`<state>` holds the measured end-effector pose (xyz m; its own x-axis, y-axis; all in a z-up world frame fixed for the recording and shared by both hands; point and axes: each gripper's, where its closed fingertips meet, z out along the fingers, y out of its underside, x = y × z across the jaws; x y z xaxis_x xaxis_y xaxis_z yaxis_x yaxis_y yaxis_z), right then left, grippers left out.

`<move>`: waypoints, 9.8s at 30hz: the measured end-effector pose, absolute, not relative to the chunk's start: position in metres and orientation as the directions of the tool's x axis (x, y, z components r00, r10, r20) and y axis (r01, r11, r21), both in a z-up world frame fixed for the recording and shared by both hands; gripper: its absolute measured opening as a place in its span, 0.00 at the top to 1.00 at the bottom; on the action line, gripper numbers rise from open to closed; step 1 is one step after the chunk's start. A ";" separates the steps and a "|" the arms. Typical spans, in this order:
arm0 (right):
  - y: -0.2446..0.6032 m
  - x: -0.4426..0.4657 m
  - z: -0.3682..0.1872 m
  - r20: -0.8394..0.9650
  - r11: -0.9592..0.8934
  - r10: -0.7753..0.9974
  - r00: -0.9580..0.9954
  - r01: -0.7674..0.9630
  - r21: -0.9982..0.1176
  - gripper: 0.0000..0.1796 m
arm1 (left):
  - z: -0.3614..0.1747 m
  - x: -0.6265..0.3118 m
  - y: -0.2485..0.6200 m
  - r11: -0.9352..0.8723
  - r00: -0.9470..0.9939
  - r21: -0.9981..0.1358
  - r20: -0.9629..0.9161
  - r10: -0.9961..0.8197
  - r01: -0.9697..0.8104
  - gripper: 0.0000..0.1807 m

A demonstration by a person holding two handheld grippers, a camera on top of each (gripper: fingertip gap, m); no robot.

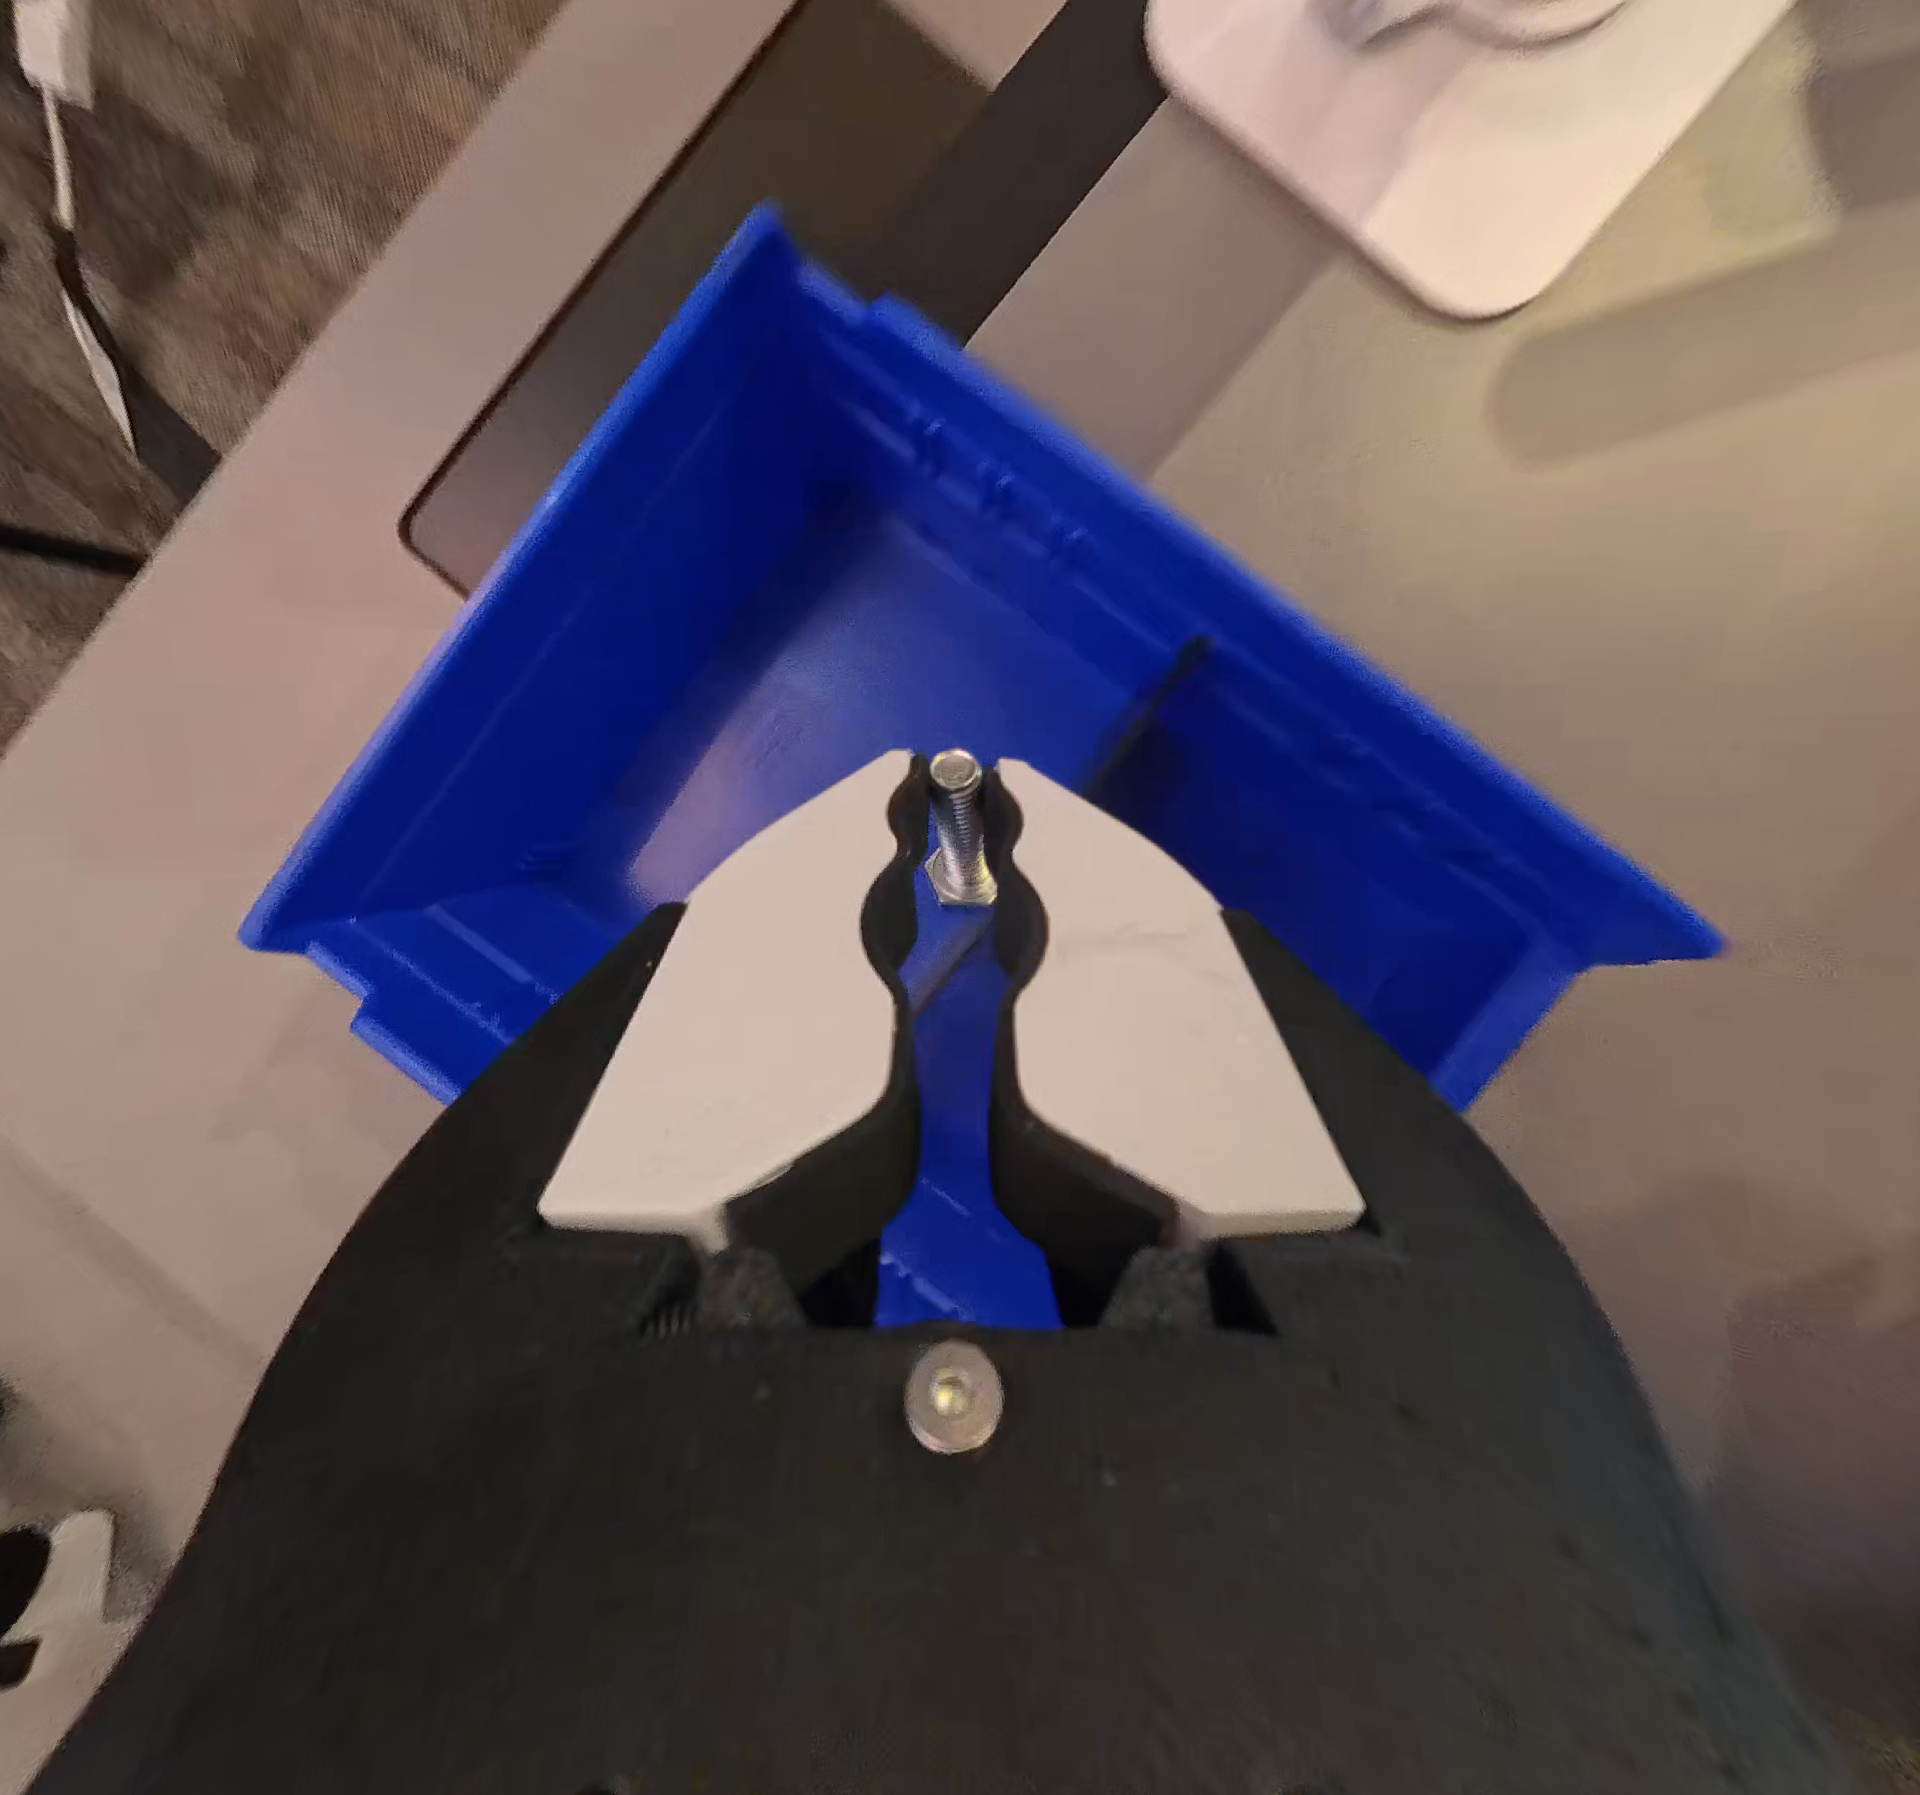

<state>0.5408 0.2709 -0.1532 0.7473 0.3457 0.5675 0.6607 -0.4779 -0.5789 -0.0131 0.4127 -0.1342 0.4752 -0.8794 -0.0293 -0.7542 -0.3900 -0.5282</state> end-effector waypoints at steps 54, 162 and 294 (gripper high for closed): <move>0.195 0.208 -0.064 0.140 0.072 0.927 0.348 0.201 -0.977 0.95 | -0.050 0.225 0.187 0.064 -0.060 -0.943 -0.047 -0.997 -0.325 0.93; 0.174 0.251 0.009 -0.312 -0.352 0.928 -0.205 -0.761 -0.545 0.95 | -0.007 0.257 0.169 0.533 0.334 -0.842 -0.481 -0.811 0.081 0.91; 0.148 0.212 -0.020 0.467 0.470 0.871 0.152 0.019 -0.882 0.90 | -0.033 0.195 0.152 -0.352 -0.438 -0.883 0.196 -0.878 0.310 0.91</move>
